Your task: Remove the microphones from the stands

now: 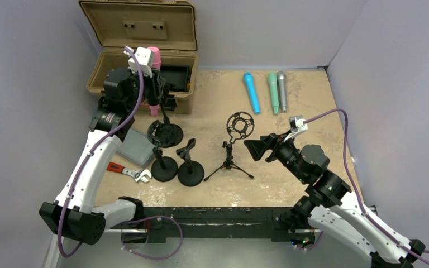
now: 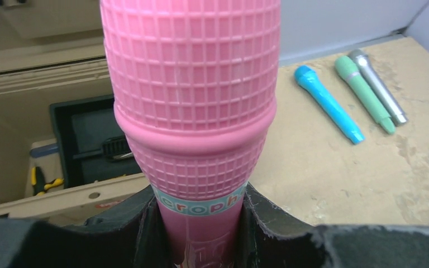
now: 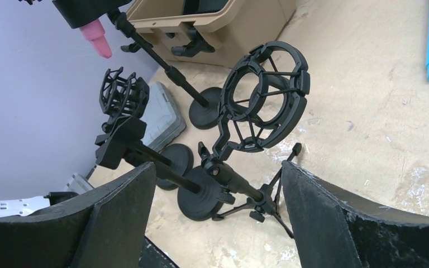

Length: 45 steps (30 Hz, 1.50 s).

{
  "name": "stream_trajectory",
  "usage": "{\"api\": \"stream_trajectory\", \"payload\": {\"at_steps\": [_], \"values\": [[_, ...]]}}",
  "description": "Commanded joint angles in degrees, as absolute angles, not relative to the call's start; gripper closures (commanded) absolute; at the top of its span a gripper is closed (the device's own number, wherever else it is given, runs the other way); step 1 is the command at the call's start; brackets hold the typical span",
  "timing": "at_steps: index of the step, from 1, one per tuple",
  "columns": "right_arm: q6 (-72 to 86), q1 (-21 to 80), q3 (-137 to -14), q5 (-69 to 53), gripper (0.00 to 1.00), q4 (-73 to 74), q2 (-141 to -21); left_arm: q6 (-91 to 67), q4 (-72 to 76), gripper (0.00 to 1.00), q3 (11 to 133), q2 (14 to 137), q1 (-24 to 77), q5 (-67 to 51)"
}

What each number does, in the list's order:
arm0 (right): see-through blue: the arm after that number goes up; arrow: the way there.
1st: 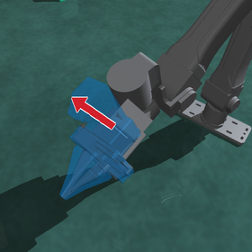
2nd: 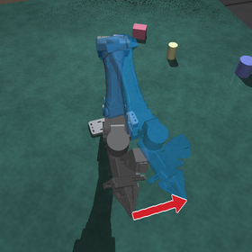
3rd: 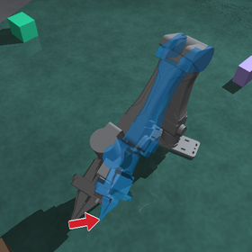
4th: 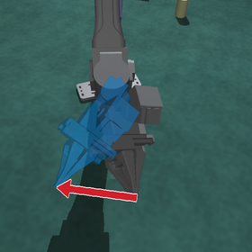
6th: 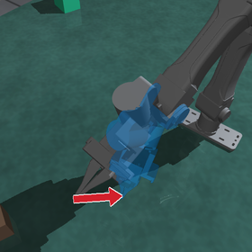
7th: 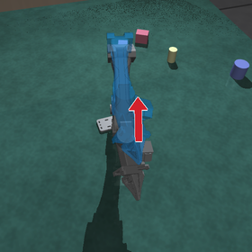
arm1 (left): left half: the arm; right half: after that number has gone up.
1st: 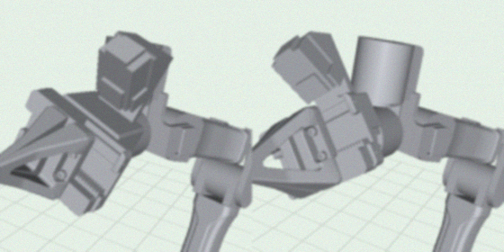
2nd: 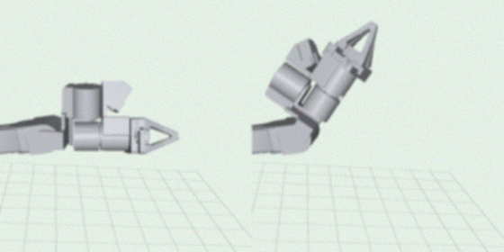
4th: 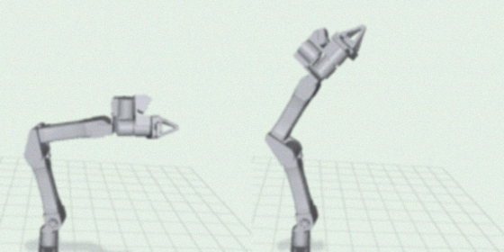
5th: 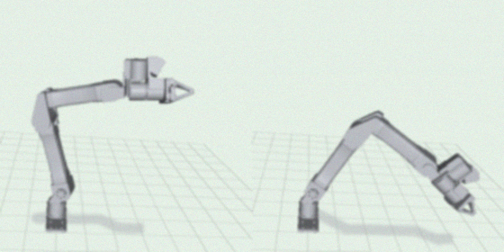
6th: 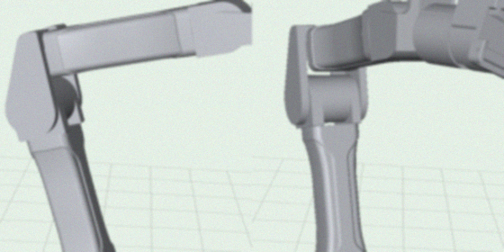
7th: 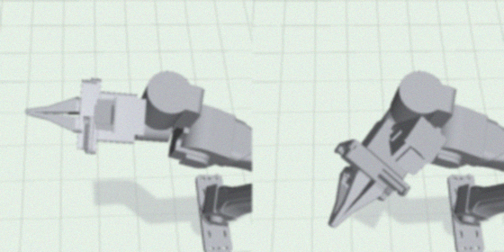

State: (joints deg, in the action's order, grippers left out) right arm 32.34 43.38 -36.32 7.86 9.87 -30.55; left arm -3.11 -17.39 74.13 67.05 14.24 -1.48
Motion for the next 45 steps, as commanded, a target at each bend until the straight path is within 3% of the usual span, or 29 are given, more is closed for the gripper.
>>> {"api": "stream_trajectory", "payload": {"at_steps": [1, 5, 9, 21, 22, 28, 30, 36, 45], "values": [[32.19, 43.47, -38.41, 7.79, 0.19, 8.41, -30.03, -2.46, -11.54, 0.89, 74.44, 66.28, 13.97, -12.86], [32.08, 43.48, -38.5, 7.83, 0.19, 8.56, -30.13, -2.52, -11.38, 0.98, 75.7, 68.24, 14.02, -23.71], [31.55, 43.51, -39.07, 8.11, 0.19, 8.86, -29.89, -3.55, -11.02, 1.0, 77.62, 70.79, 14.87, -33.72], [15.45, 43.49, -55.01, 6.0, 0.17, 5.1, -42.93, -0.79, -9.82, 1.0, 75.63, 71.3, 20.3, -38.5], [13.38, 43.44, -55.89, 3.9, 0.16, 3.81, -44.85, -1.16, -9.88, 0.97, 75.66, 71.36, 20.45, -38.4], [5.3, 43.25, -59.22, -8.86, 0.13, -5.75, -57.06, -7.22, -9.93, 0.28, 76.8, 70.87, 20.48, -34.69], [2.74, 43.12, -60.03, -14.07, 0.13, -9.04, -60.23, -8.09, -9.57, 0.16, 76.22, 70.11, 20.48, -34.75], [-4.96, 40.29, -62.64, -31.23, 0.11, -17.2, -68.35, -10.16, -8.2, 0.11, 74.61, 67.91, 20.86, -33.03], [-12.04, 32.37, -70.68, -52.75, 0.12, -18.03, -80.92, -10.9, -7.14, 0.16, 72.43, 66.84, 20.93, -28.93]]}}
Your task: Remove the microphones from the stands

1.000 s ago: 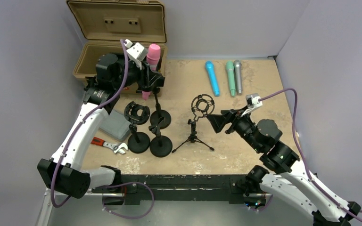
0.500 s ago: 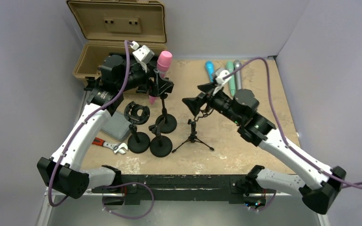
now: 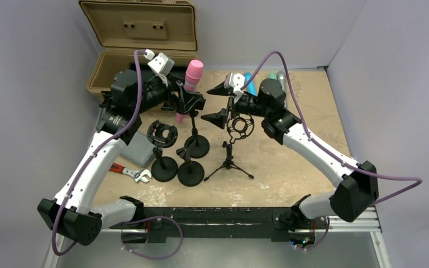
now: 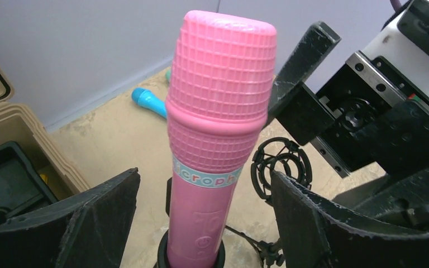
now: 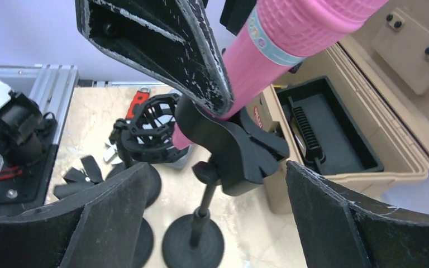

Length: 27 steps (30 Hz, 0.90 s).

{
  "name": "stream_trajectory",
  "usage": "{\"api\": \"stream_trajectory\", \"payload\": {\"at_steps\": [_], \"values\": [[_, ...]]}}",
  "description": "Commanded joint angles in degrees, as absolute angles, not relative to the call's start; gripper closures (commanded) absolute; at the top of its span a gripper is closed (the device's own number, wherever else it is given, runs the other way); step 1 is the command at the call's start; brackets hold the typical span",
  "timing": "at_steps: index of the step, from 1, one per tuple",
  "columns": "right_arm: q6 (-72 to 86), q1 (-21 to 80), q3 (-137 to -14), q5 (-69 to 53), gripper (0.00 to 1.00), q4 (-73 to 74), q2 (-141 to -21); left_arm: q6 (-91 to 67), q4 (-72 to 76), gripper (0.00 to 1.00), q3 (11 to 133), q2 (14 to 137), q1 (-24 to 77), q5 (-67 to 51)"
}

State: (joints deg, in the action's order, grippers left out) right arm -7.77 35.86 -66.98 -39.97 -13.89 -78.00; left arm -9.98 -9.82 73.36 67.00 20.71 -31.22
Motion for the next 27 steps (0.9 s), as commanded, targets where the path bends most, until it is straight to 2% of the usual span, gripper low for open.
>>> {"api": "stream_trajectory", "payload": {"at_steps": [1, 5, 14, 23, 27], "values": [[-12.49, 31.71, -72.07, -53.99, 0.12, -17.35, -82.55, -10.71, -7.21, 0.17, 72.42, 67.07, 20.94, -28.77], [-19.29, 31.44, -81.53, -55.15, 0.13, -6.48, -89.68, -10.67, -7.24, 0.21, 72.42, 67.72, 20.92, -28.73], [-20.18, 31.46, -90.15, -60.18, 0.17, -2.86, -98.79, -12.08, -6.0, 0.27, 72.26, 68.72, 21.0, -30.86], [-20.31, 31.46, -90.7, -62.79, 0.27, -1.59, -100.59, -13.82, -4.67, 0.4, 72.22, 70.23, 21.36, -32.67], [-20.27, 31.45, -90.7, -62.9, 0.35, -1.46, -100.47, -13.71, -4.66, 0.46, 72.24, 70.42, 21.51, -32.93]]}}
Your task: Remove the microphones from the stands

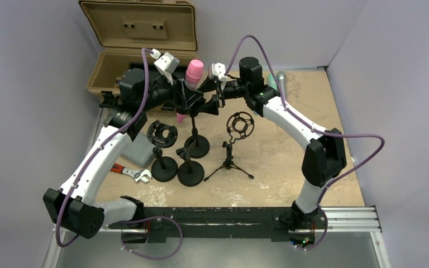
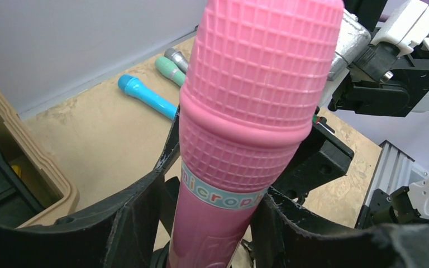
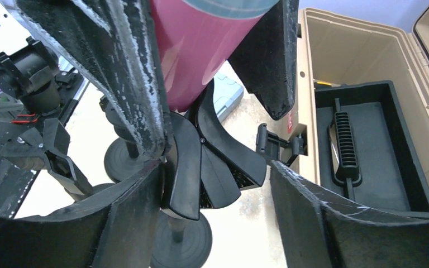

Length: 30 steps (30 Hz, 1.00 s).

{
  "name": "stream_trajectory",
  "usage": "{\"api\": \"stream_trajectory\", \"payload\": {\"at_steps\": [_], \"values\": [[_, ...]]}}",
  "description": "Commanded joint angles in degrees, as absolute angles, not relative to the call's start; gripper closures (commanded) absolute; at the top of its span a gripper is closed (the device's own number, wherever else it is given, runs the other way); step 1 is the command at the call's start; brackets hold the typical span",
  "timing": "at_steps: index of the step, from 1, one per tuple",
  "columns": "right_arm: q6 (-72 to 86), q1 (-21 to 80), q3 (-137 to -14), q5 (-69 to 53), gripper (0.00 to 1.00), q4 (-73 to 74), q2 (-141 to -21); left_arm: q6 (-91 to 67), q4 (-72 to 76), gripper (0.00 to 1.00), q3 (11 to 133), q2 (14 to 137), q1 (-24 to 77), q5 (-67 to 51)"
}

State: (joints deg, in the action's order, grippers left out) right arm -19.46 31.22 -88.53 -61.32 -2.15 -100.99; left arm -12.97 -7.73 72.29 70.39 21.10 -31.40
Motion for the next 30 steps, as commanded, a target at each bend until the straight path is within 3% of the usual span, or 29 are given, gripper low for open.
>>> {"api": "stream_trajectory", "payload": {"at_steps": [1, 4, 7, 8, 10, 18, 19, 22, 24, 27, 30], "values": [[-20.23, 31.45, -90.66, -62.66, 0.39, -1.37, -100.46, -13.65, -4.66, 0.48, 72.25, 70.46, 21.53, -32.93], [-20.37, 31.42, -90.54, -62.07, 0.6, -1.36, -100.27, -13.28, -4.95, 0.57, 72.46, 70.79, 21.7, -32.96], [-20.15, 31.46, -90.29, -62.01, 0.86, -1.51, -99.98, -12.88, -5.3, 0.79, 72.51, 70.75, 21.95, -32.25], [-20.1, 31.46, -90.26, -61.69, 0.99, -1.57, -99.96, -12.79, -5.35, 0.88, 72.47, 70.58, 21.97, -31.85], [-19.79, 31.46, -89.76, -60.67, 1.0, -1.97, -99.64, -12.43, -5.45, 0.99, 72.22, 70.26, 22.05, -30.78], [-18.59, 31.45, -86.98, -57.52, 1.0, -4.62, -96.77, -12.08, -4.37, 1.0, 71.41, 69.82, 22.07, -31.25], [-18.58, 31.46, -86.94, -57.55, 0.92, -4.4, -96.46, -12.08, -3.91, 1.0, 71.33, 69.98, 22.06, -32.49], [-18.46, 31.46, -86.52, -57.38, 0.52, -3.36, -95.44, -11.67, -2.82, 1.0, 71.54, 70.65, 22.05, -38.08], [-18.55, 31.42, -85.61, -56.75, 0.38, -3.12, -94.37, -10.49, -2.35, 1.0, 71.53, 70.75, 22.06, -42.55], [-19.83, 31.46, -83.95, -56.59, 0.28, -3.58, -92.87, -9.36, -1.72, 1.0, 71.51, 70.85, 21.56, -47.63], [-20.75, 31.45, -83.8, -58.53, 0.26, -3.86, -92.65, -9.53, -1.16, 1.0, 71.6, 71.69, 20.74, -50.91]]}}
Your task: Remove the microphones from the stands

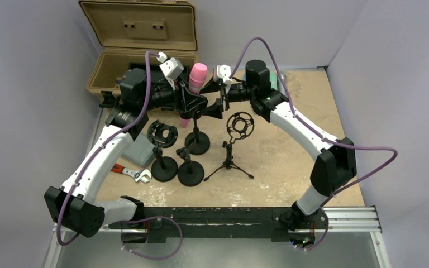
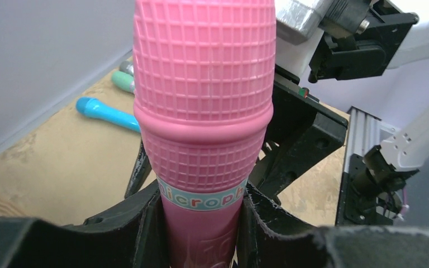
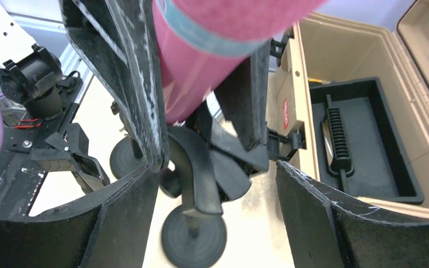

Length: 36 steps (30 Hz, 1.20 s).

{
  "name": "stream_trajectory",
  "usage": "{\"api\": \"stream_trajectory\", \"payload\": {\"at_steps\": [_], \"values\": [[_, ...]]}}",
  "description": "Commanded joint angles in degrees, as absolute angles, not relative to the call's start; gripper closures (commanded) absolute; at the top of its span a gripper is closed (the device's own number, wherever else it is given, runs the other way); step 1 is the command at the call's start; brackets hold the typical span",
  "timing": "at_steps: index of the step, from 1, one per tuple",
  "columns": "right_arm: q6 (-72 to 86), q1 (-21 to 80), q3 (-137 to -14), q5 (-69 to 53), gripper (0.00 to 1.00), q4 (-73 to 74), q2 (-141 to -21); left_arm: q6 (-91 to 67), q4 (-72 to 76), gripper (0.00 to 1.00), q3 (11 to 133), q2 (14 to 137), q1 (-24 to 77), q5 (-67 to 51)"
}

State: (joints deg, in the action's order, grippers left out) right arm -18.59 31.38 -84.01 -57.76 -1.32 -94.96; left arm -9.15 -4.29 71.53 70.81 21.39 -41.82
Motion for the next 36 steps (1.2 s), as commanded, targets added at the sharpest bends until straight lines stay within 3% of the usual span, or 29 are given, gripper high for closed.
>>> {"api": "stream_trajectory", "payload": {"at_steps": [1, 9, 12, 17, 22, 26, 35, 36], "values": [[-21.03, 31.5, -84.32, -59.04, 0.26, -3.56, -92.98, -9.63, -1.06, 1.0, 71.69, 71.97, 20.48, -51.42], [-27.84, 31.51, -91.57, -64.27, 0.33, 6.5, -98.57, -8.61, -1.71, 1.0, 71.98, 73.17, 20.19, -51.51], [-28.52, 31.54, -91.03, -64.71, 0.4, 6.88, -98.59, -8.66, -1.71, 1.0, 72.07, 73.21, 20.2, -51.33], [-28.26, 31.44, -90.81, -64.52, 0.61, 5.86, -98.64, -8.88, -1.73, 1.0, 72.16, 73.22, 20.21, -51.24], [-27.39, 31.44, -90.09, -65.12, 0.74, 3.88, -97.8, -8.96, -1.66, 1.0, 72.16, 73.33, 20.17, -51.03], [-27.26, 31.44, -89.45, -65.02, 1.0, 3.5, -97.35, -9.05, -1.78, 1.0, 72.25, 73.31, 20.21, -50.39], [-21.13, 31.36, -86.46, -60.98, 1.0, -2.19, -95.81, -9.04, -2.03, 1.0, 72.25, 73.21, 20.21, -49.62], [-20.87, 31.38, -86.23, -60.43, 0.9, -2.39, -95.34, -9.12, -1.95, 1.0, 72.25, 73.22, 20.21, -49.96]]}}
